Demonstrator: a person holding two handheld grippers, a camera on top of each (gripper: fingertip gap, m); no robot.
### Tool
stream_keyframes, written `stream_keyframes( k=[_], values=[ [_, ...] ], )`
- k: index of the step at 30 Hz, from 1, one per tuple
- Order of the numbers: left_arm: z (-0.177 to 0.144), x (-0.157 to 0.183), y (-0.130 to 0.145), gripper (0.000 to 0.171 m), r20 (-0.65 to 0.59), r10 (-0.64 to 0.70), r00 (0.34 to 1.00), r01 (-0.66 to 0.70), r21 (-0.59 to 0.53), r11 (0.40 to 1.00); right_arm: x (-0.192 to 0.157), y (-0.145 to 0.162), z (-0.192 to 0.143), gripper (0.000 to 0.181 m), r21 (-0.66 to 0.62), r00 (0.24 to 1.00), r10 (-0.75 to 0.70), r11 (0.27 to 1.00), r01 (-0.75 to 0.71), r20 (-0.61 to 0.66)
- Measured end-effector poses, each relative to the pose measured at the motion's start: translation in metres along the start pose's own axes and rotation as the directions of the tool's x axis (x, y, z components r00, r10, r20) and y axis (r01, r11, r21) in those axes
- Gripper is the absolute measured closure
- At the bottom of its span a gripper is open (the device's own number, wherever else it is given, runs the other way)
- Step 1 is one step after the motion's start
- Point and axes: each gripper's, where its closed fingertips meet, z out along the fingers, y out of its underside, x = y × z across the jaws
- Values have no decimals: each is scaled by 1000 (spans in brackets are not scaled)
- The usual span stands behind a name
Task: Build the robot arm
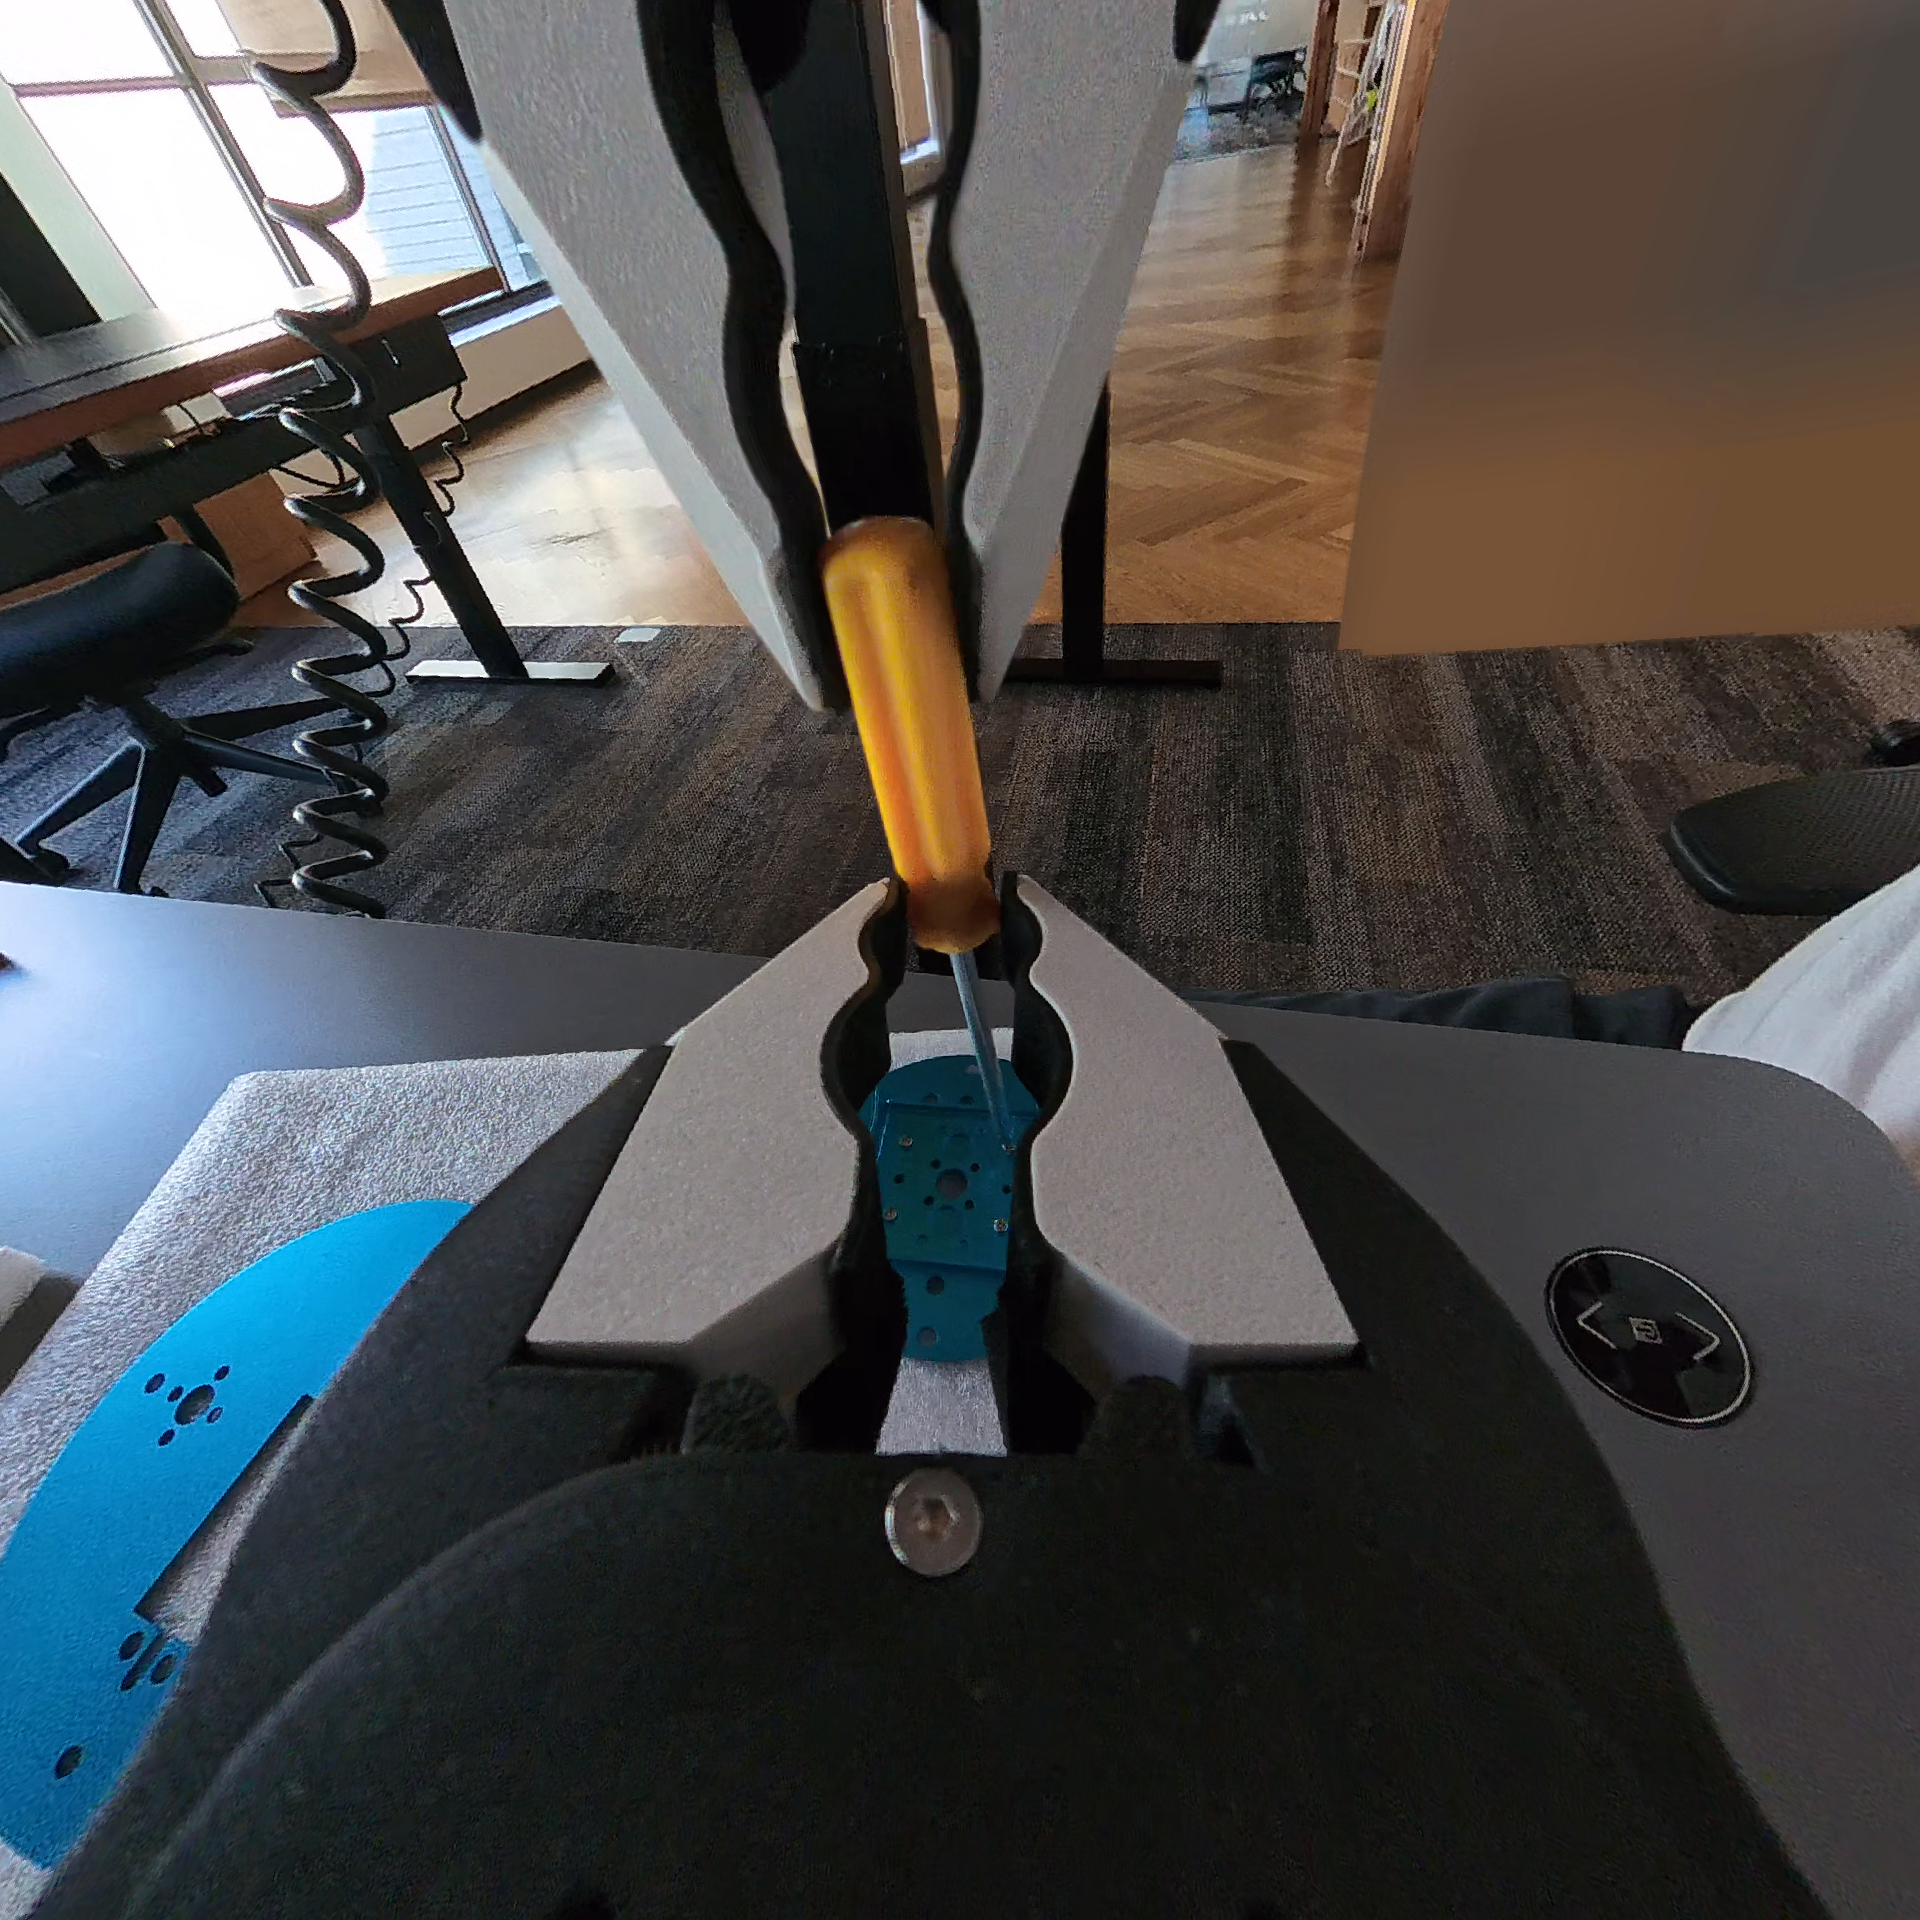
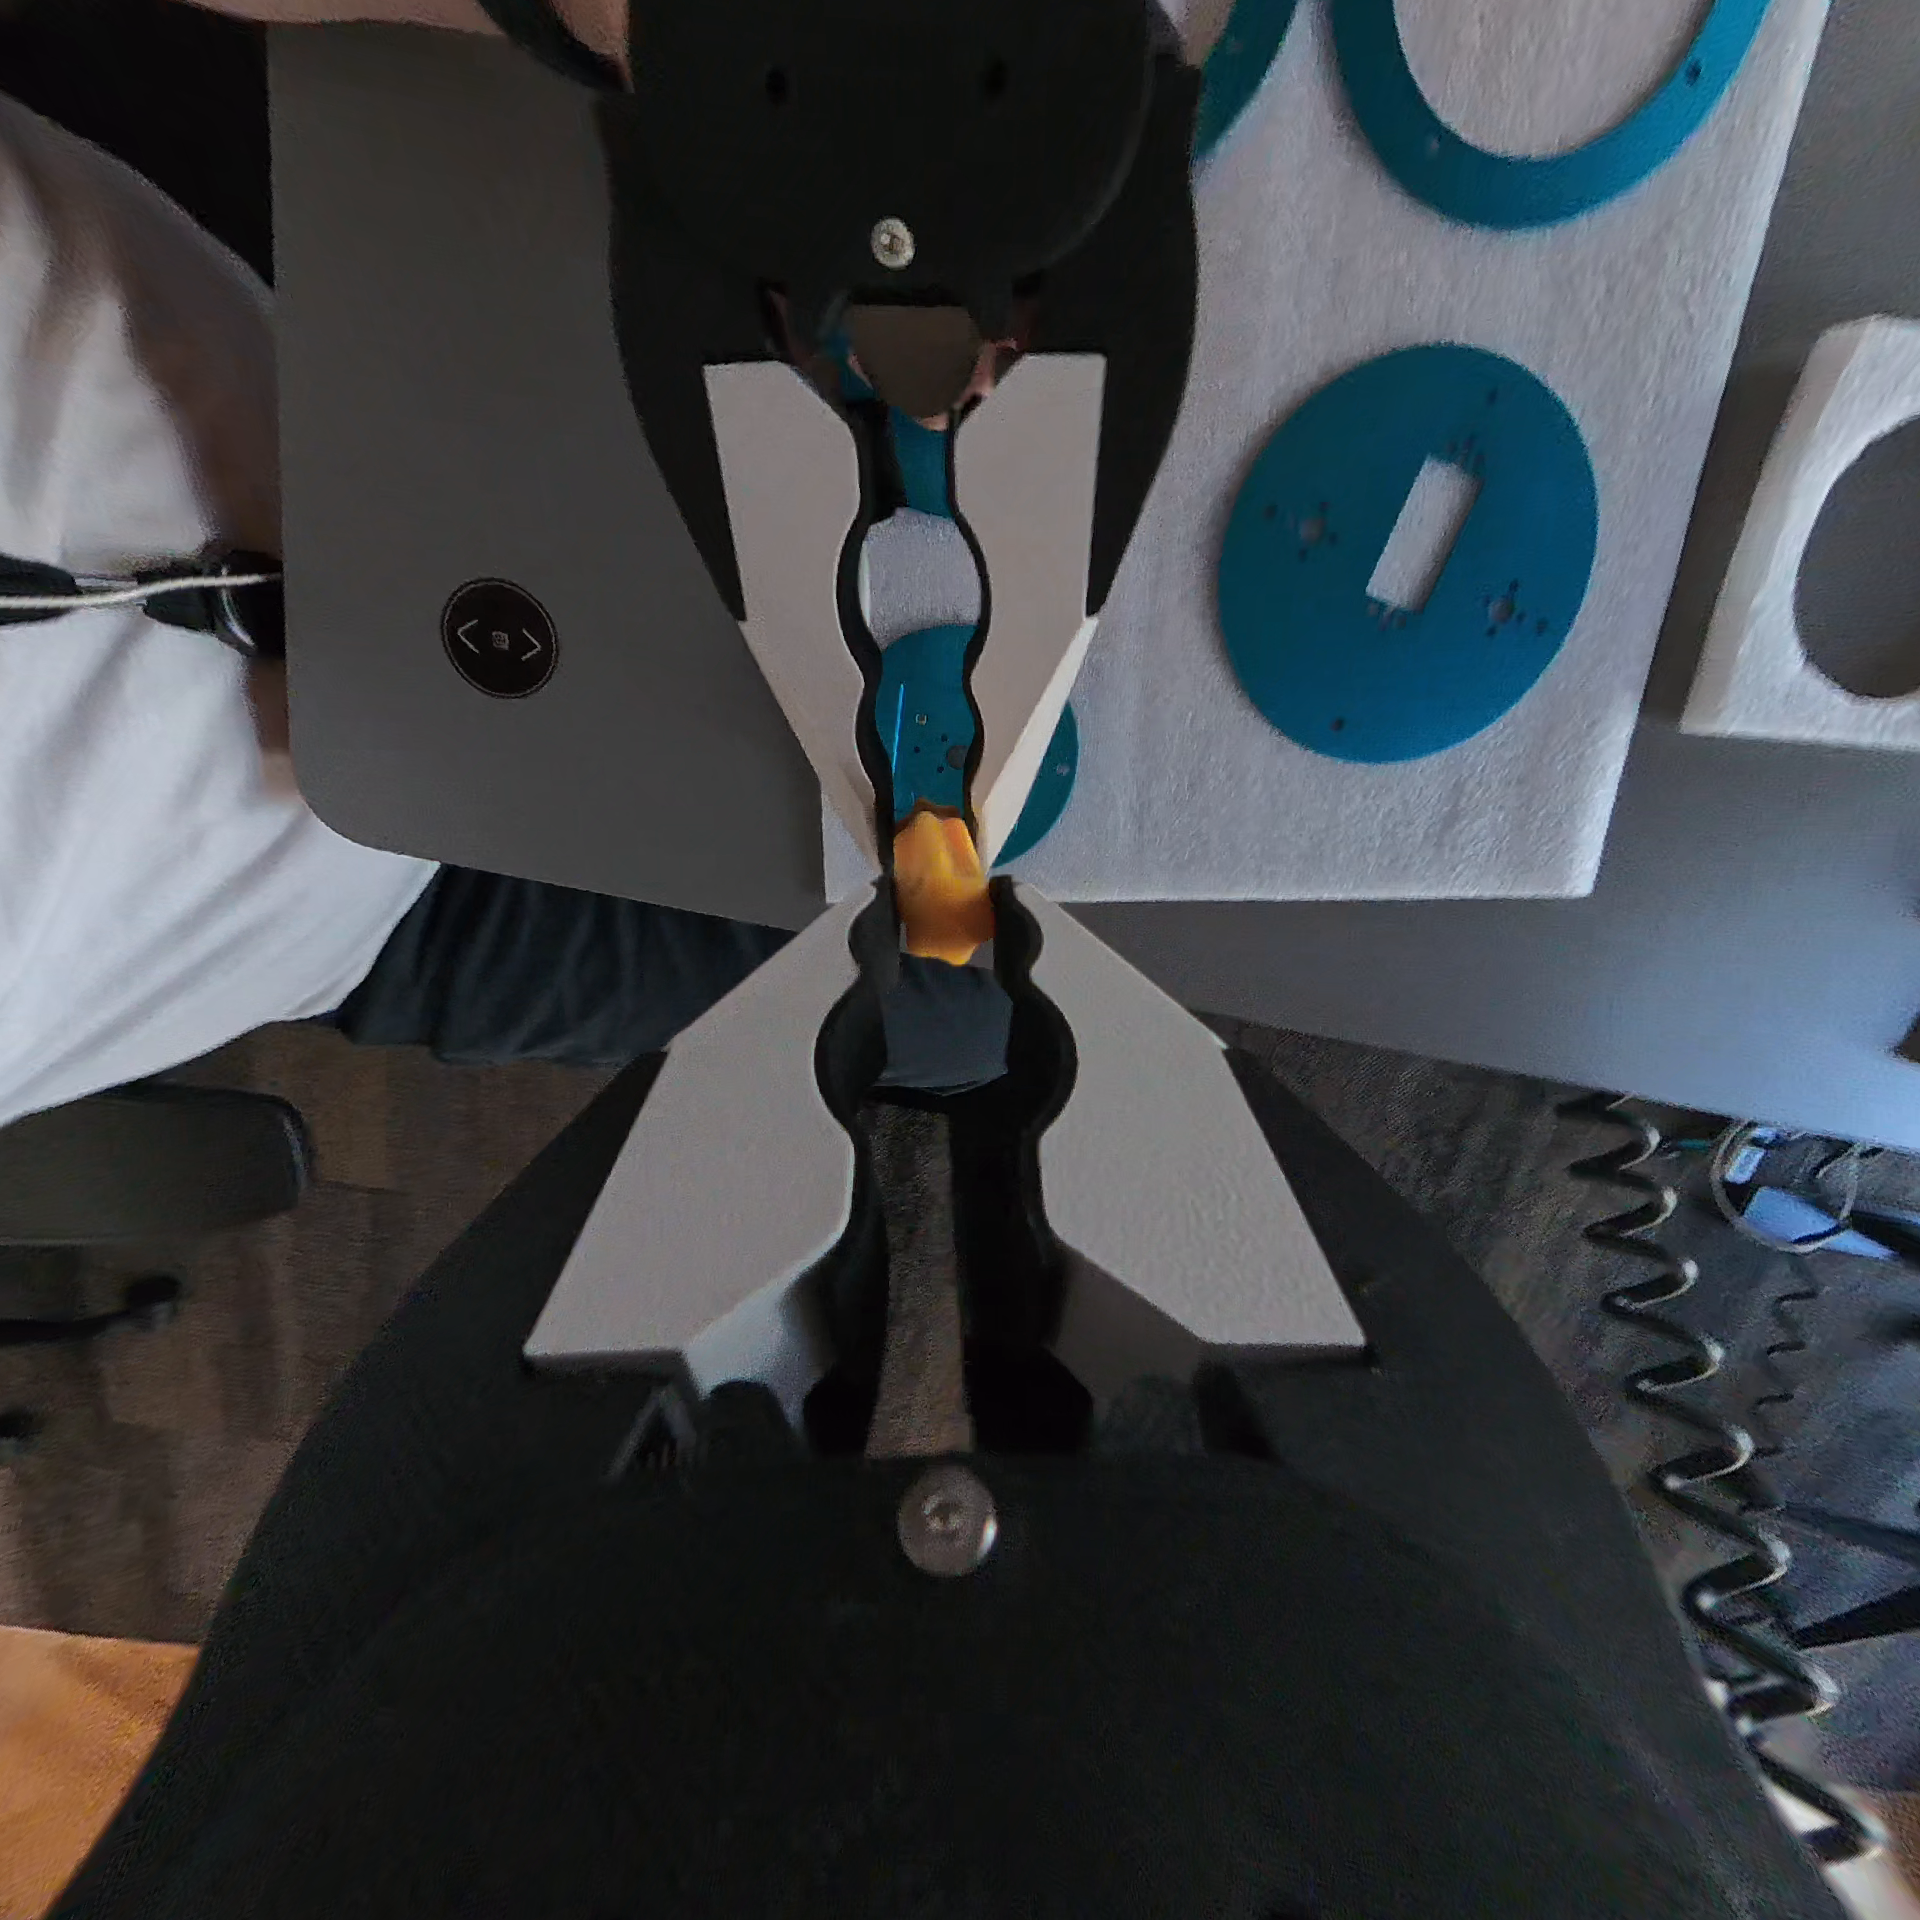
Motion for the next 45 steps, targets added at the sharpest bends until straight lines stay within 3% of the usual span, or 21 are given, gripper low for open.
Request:
stream_keyframes(
  k=[11,16,19,21,28,33,35,37,41,45],
  values=[
    [5,-1,2,155,41,-6,999,7,-22,1000,1,3,3,164,-32,940,341,939,-342,-25],
    [3,0,1,155,6,-26,1000,26,-9,1000,-1,-6,2,161,-9,998,65,998,-65,-16],
    [3,0,2,155,-3,-32,999,32,-5,999,-1,-6,1,160,-15,986,-158,987,157,-60],
    [3,-1,2,155,-10,-39,999,39,-3,999,1,-7,2,160,-26,974,-213,977,212,-76],
    [4,4,1,156,-30,-44,999,45,4,999,-3,4,2,162,-102,991,132,986,-135,-33],
    [-2,0,-13,156,6,-45,999,44,65,997,-1,9,2,163,-85,903,427,899,-429,-44],
    [-1,-2,-9,157,22,-30,999,29,42,999,2,10,2,163,-74,870,492,867,-493,-33],
    [-3,-2,-9,158,18,-21,1000,20,33,999,1,5,4,163,-57,897,442,895,-442,-4],
    [-6,-1,-8,158,-6,-32,999,32,36,999,-5,0,6,157,-49,994,106,993,-106,-3],
    [-5,0,-8,158,-19,-30,999,30,35,999,-3,-4,3,163,-24,999,-47,999,46,-26]
  ],
)
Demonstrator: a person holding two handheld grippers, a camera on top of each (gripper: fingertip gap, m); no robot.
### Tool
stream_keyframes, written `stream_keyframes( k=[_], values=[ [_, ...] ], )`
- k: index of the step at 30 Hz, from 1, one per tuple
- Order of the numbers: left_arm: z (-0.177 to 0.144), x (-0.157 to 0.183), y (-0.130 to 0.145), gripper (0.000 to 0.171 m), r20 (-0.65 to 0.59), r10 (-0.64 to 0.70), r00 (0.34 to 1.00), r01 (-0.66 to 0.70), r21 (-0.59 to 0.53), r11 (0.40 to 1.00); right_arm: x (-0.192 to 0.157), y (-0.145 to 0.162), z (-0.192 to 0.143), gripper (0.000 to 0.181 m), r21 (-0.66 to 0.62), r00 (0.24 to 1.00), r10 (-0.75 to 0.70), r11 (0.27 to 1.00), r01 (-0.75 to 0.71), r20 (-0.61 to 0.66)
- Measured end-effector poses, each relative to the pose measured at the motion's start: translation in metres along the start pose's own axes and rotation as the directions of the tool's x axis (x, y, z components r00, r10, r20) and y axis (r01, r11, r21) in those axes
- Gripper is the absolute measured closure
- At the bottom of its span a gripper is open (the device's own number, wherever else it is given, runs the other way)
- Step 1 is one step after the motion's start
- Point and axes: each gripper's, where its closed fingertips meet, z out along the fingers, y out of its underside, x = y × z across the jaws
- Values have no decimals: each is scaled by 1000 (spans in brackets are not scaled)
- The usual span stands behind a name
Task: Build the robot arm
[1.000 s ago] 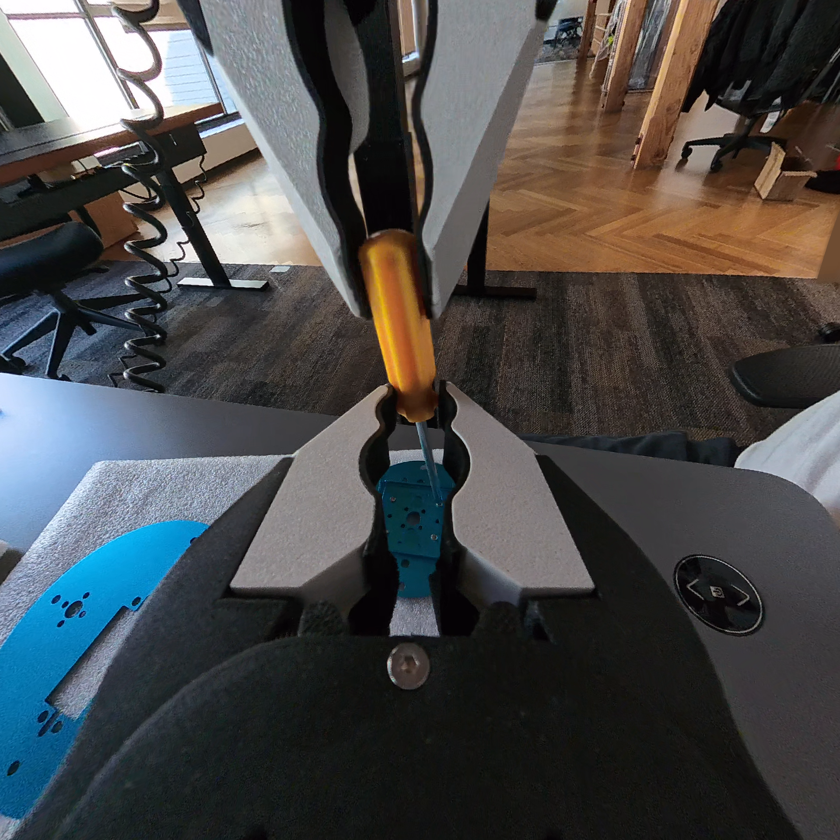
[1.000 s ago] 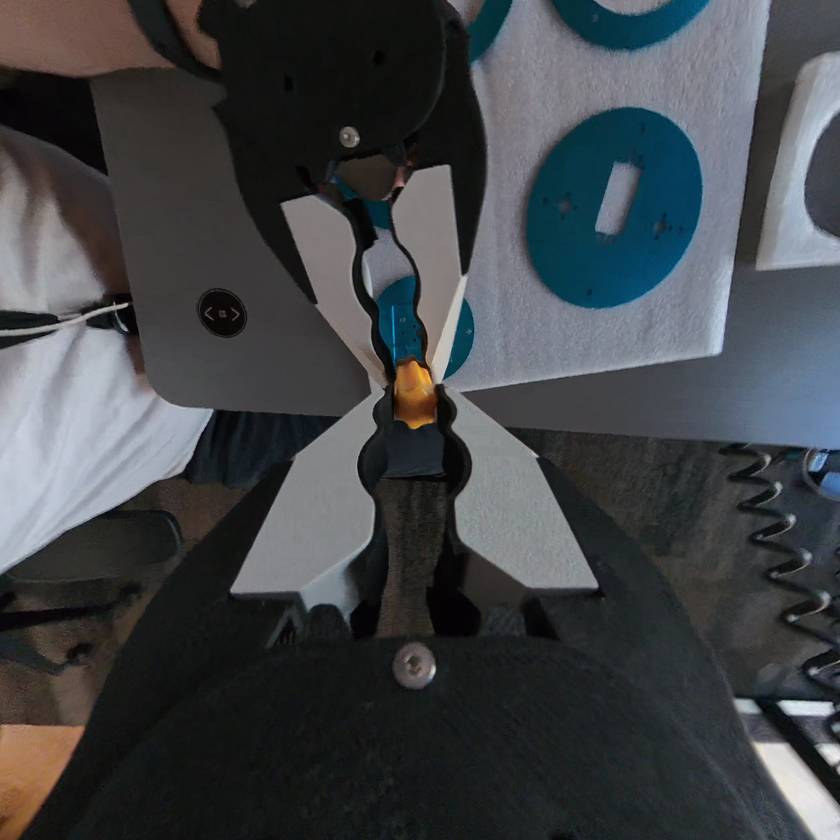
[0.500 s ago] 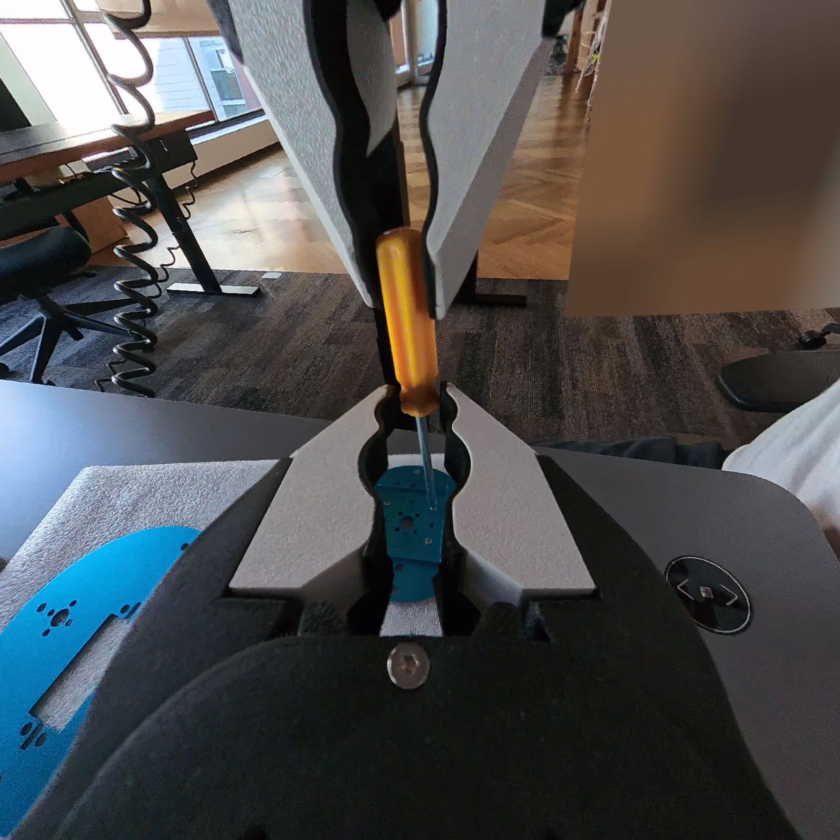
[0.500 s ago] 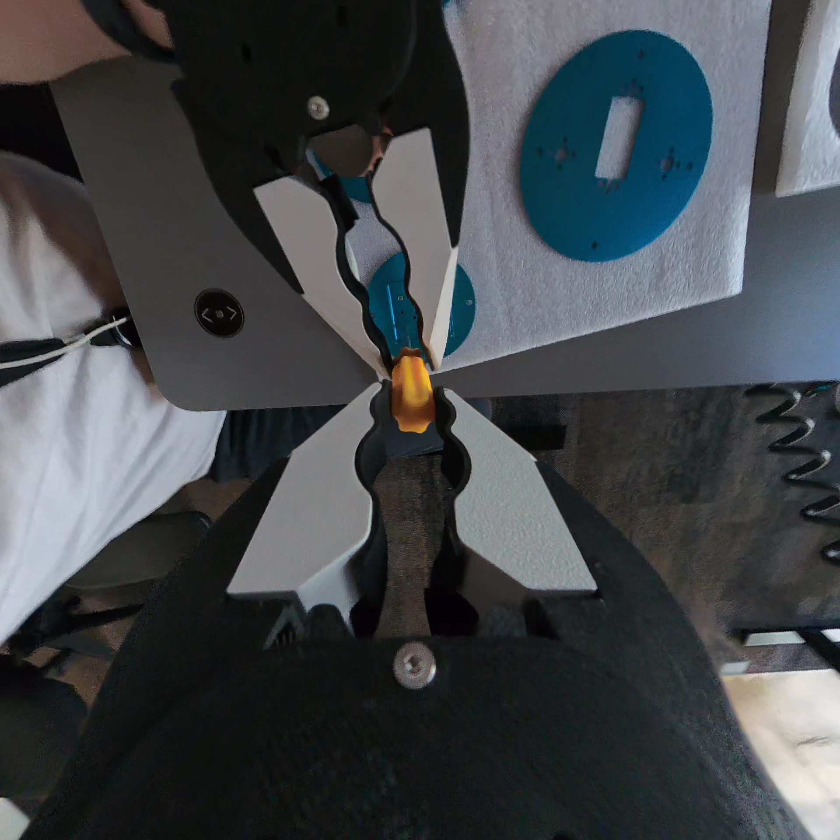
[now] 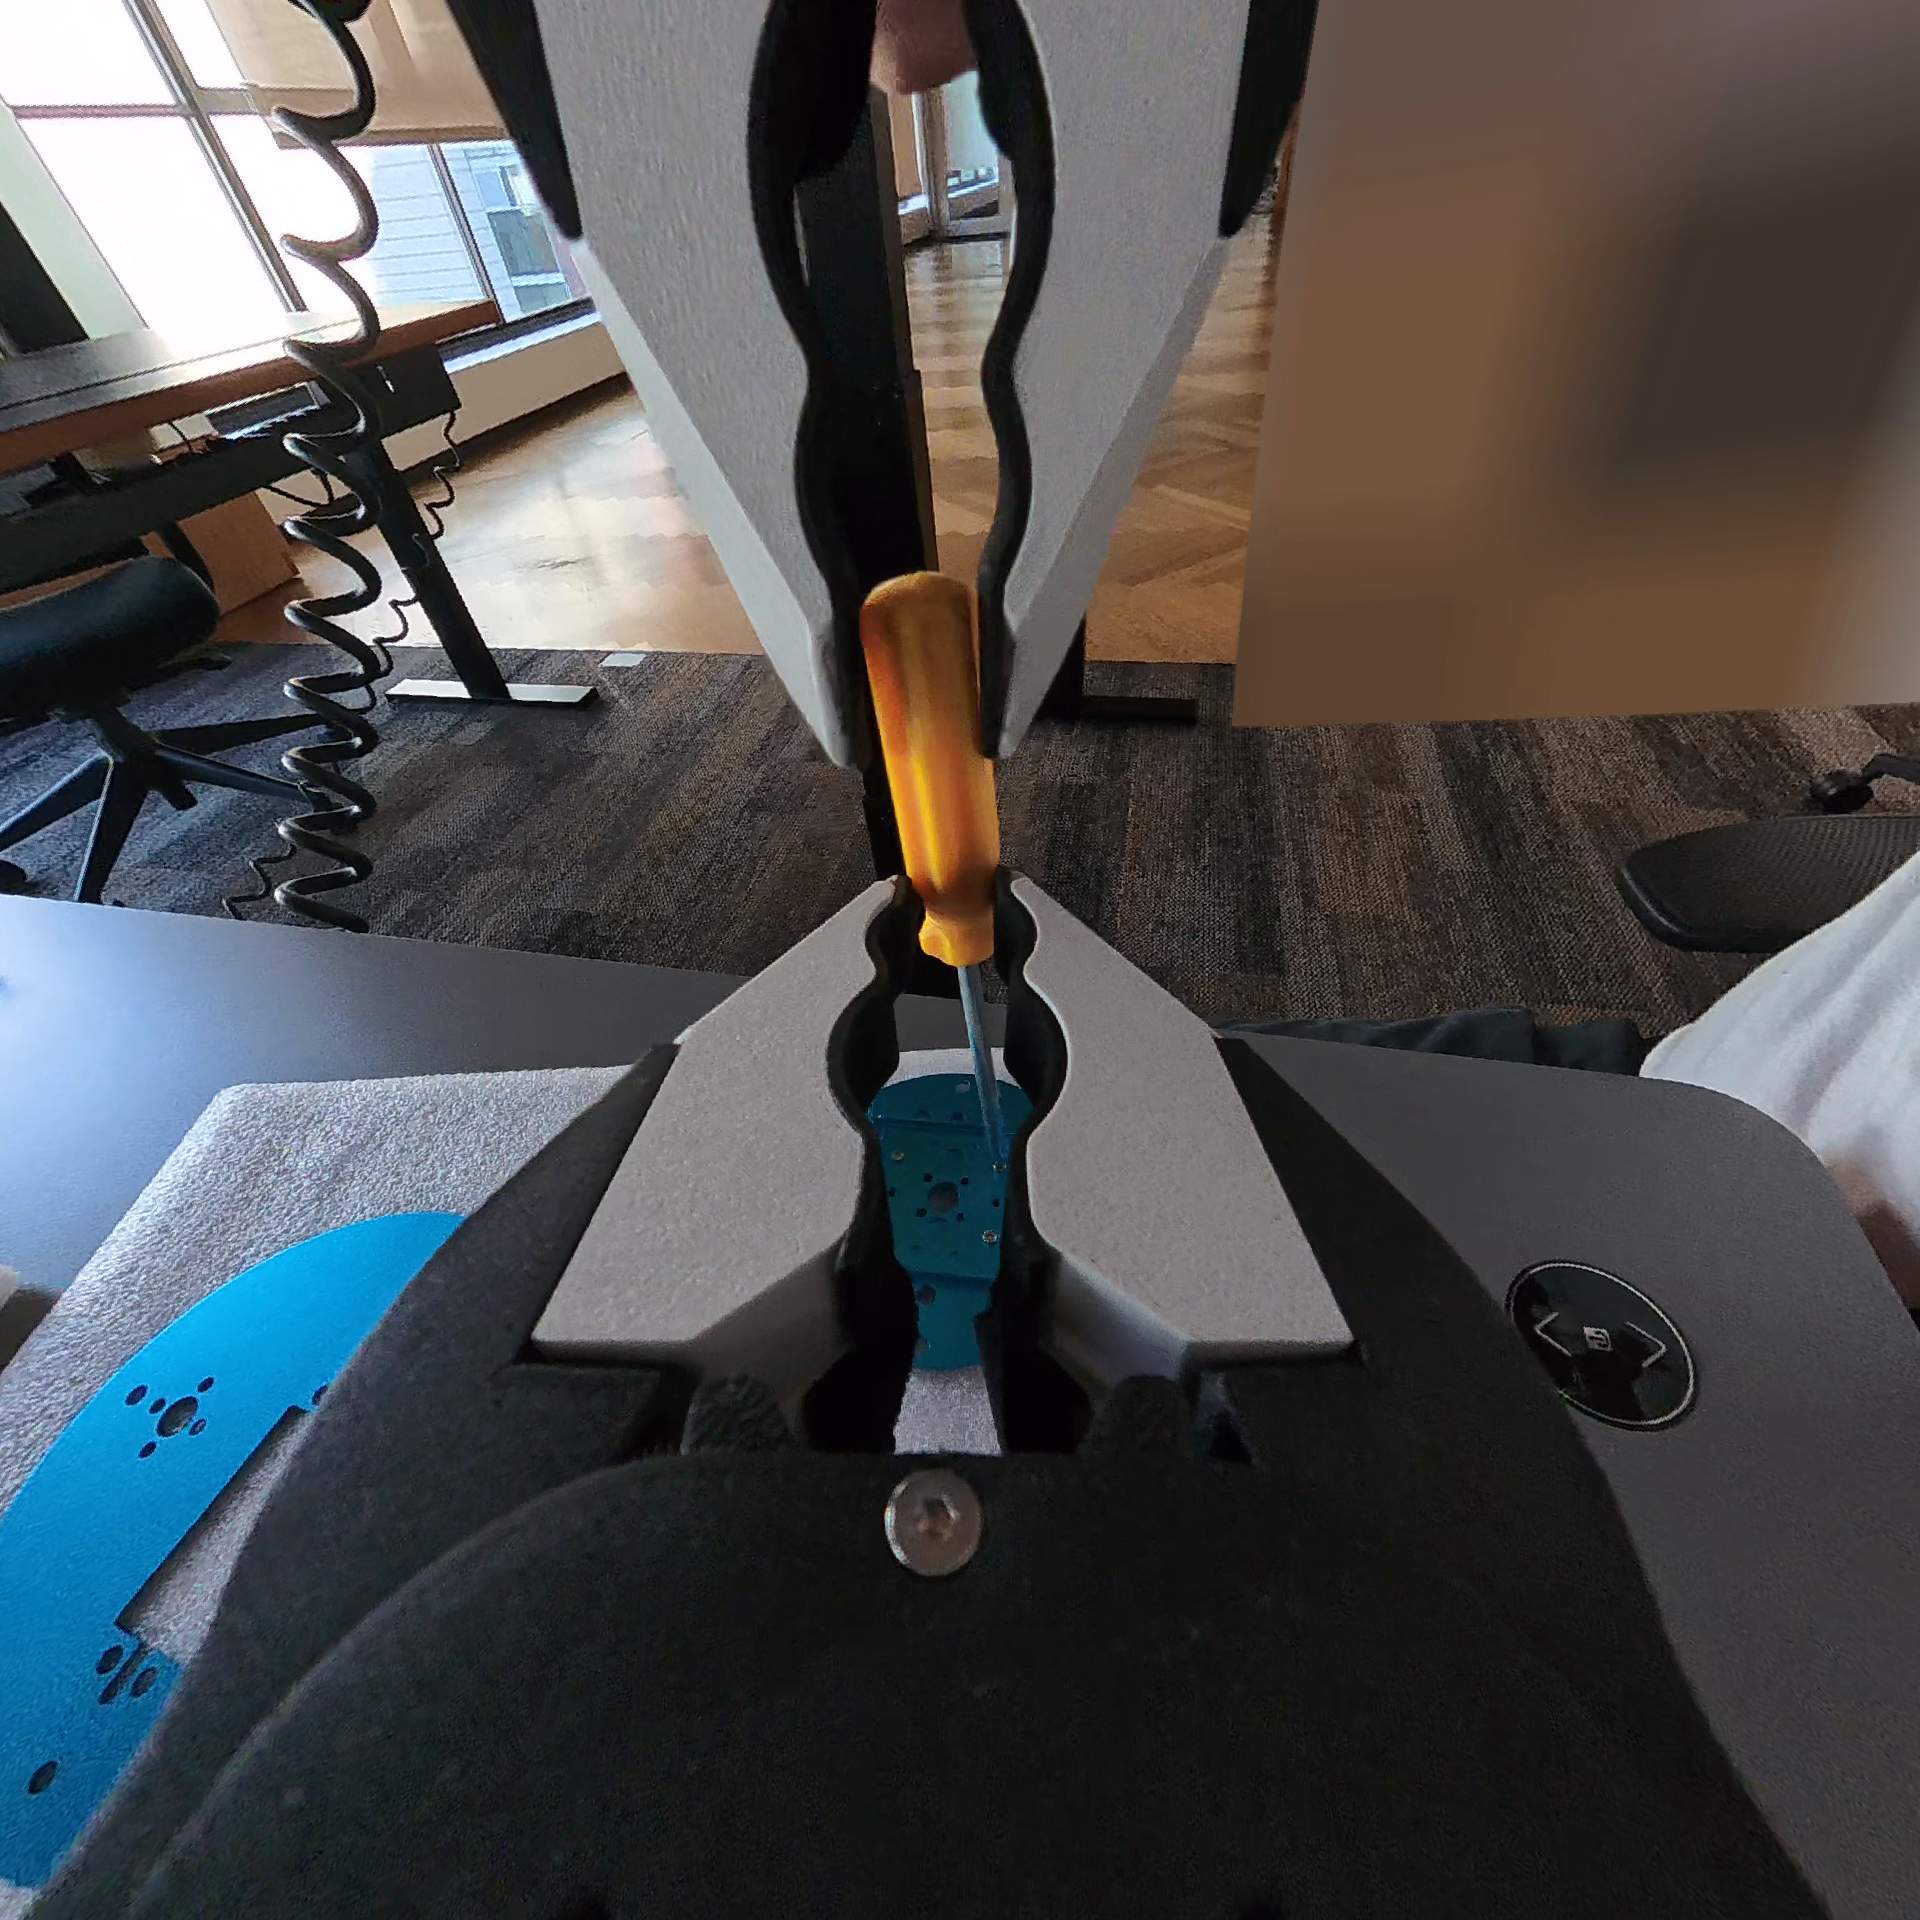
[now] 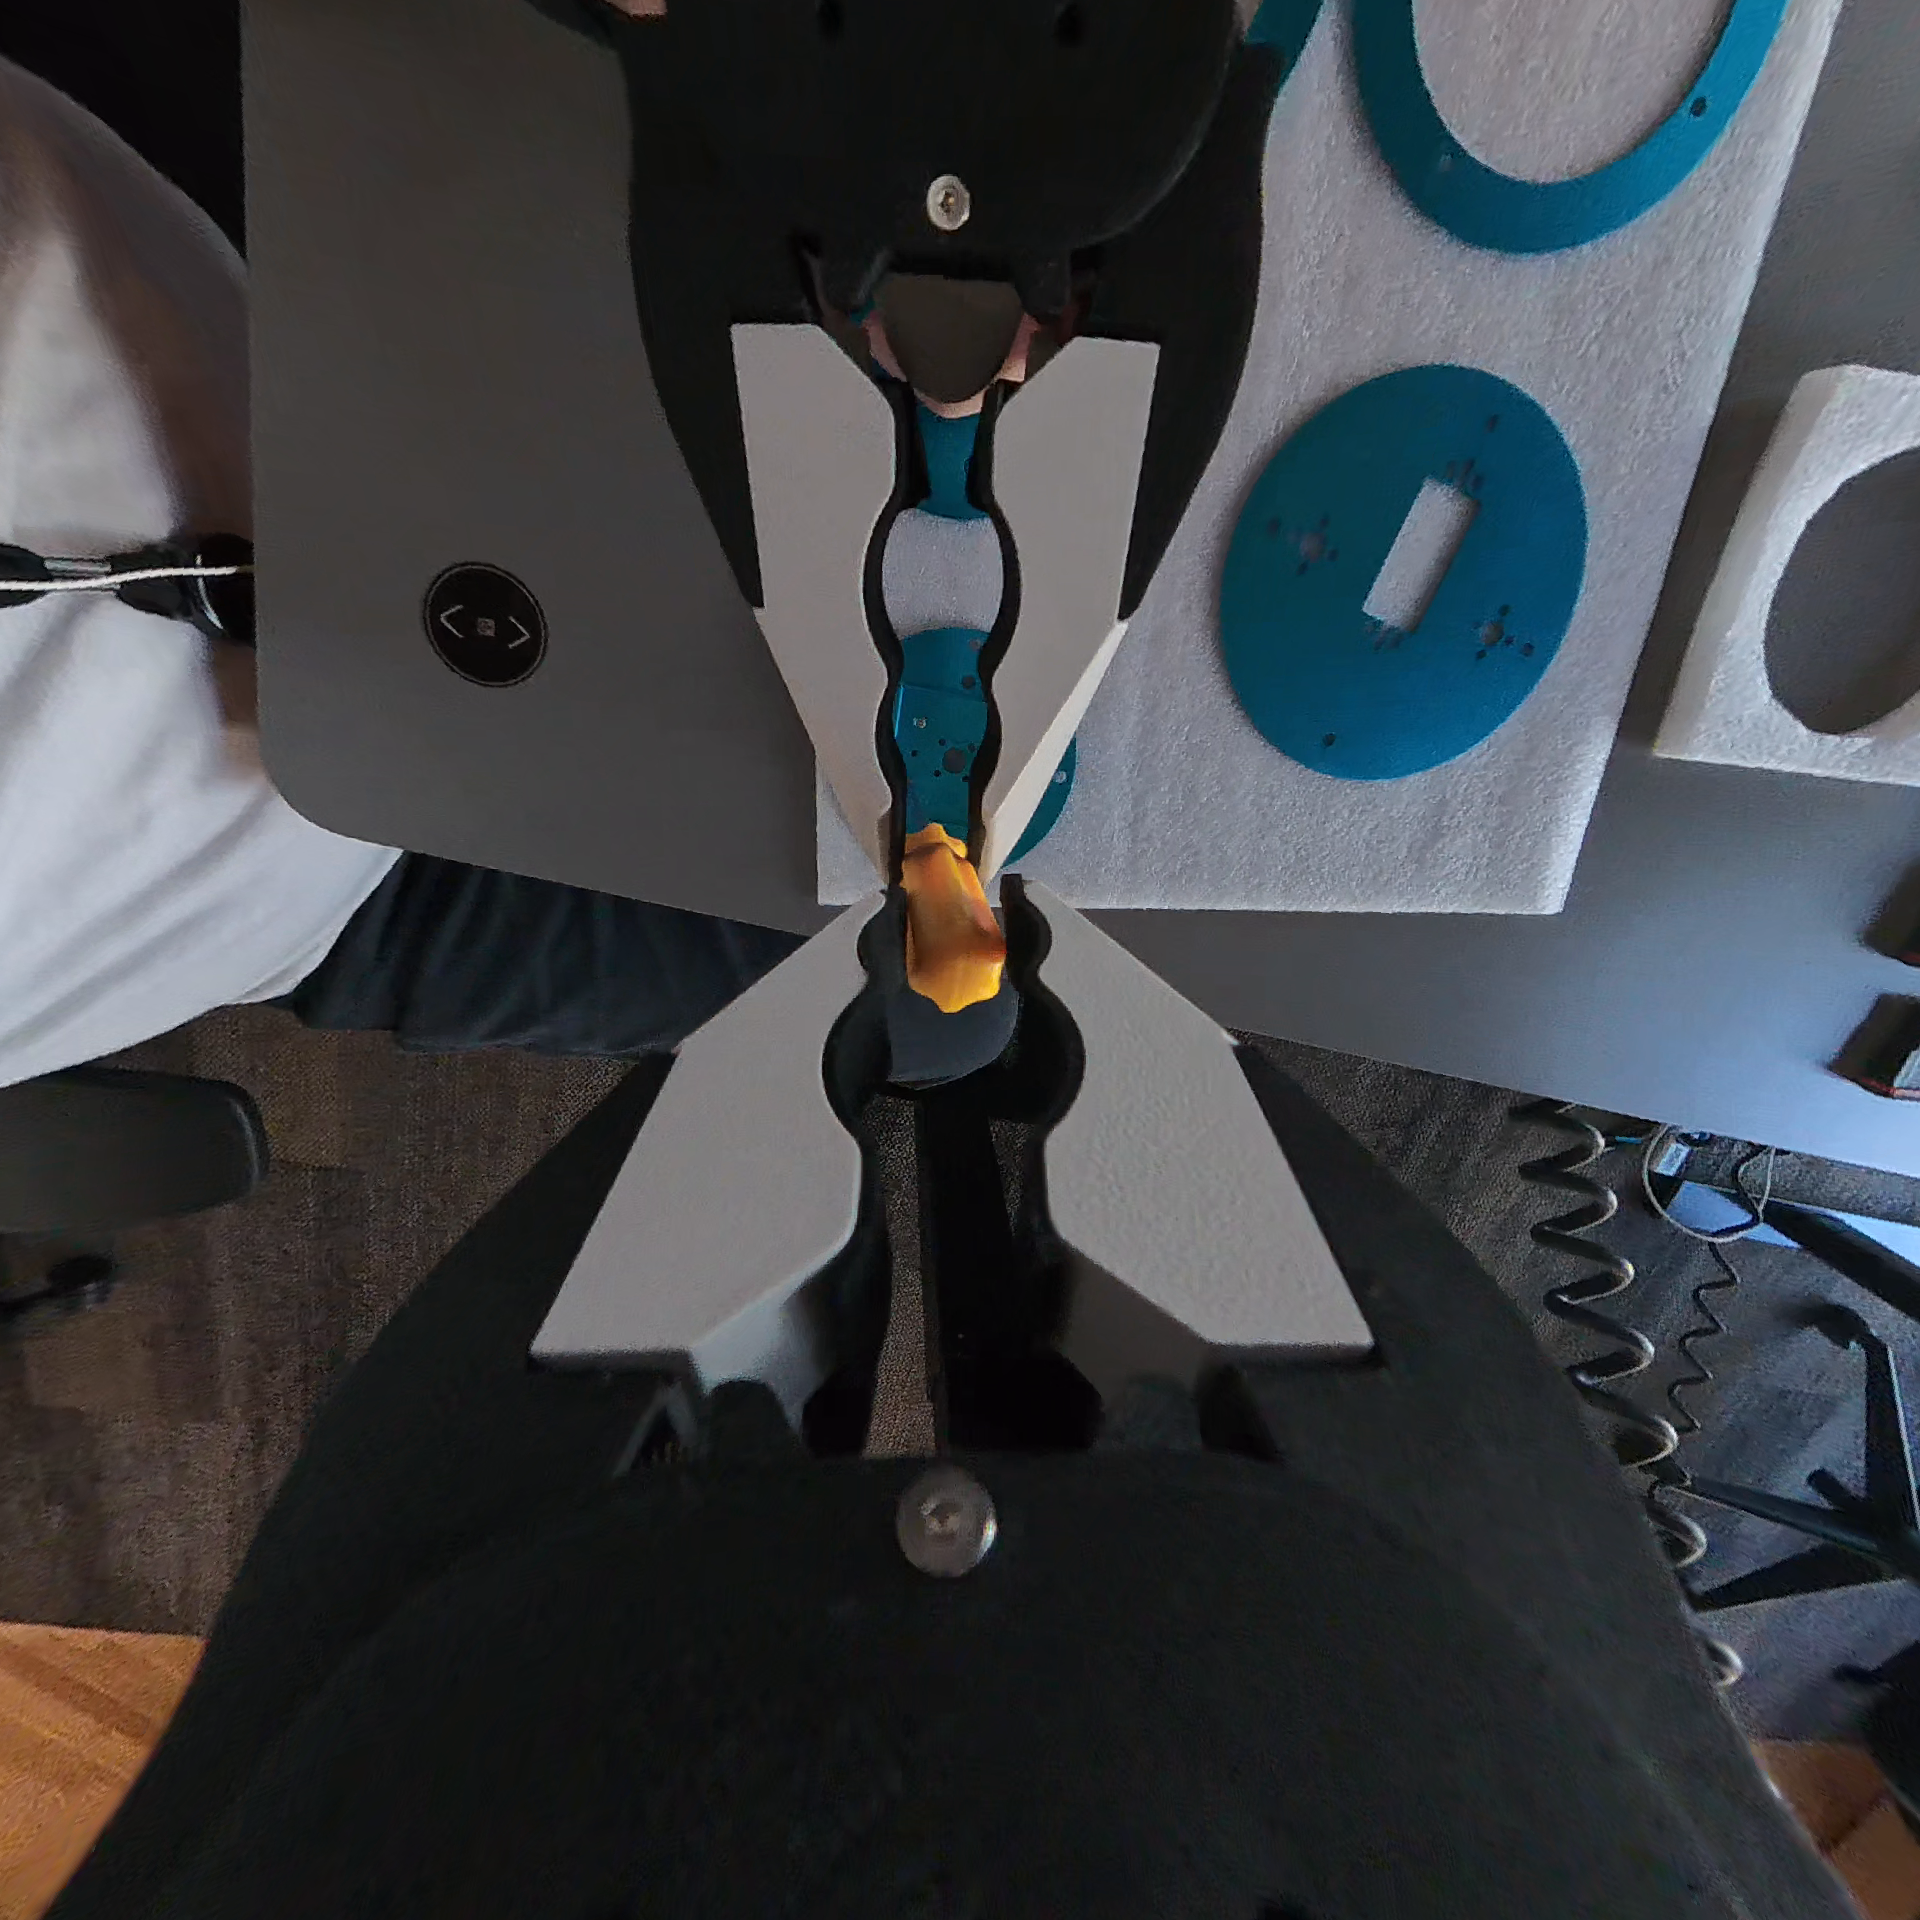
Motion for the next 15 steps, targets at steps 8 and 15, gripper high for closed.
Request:
stream_keyframes(
  k=[8,15],
  values=[
    [0,-1,0,158,23,-12,1000,12,-2,1000,5,2,1,165,-6,961,276,961,-276,6],
    [4,-3,3,158,41,-10,999,12,-34,999,11,1,2,165,47,862,507,860,-508,32]
  ],
)
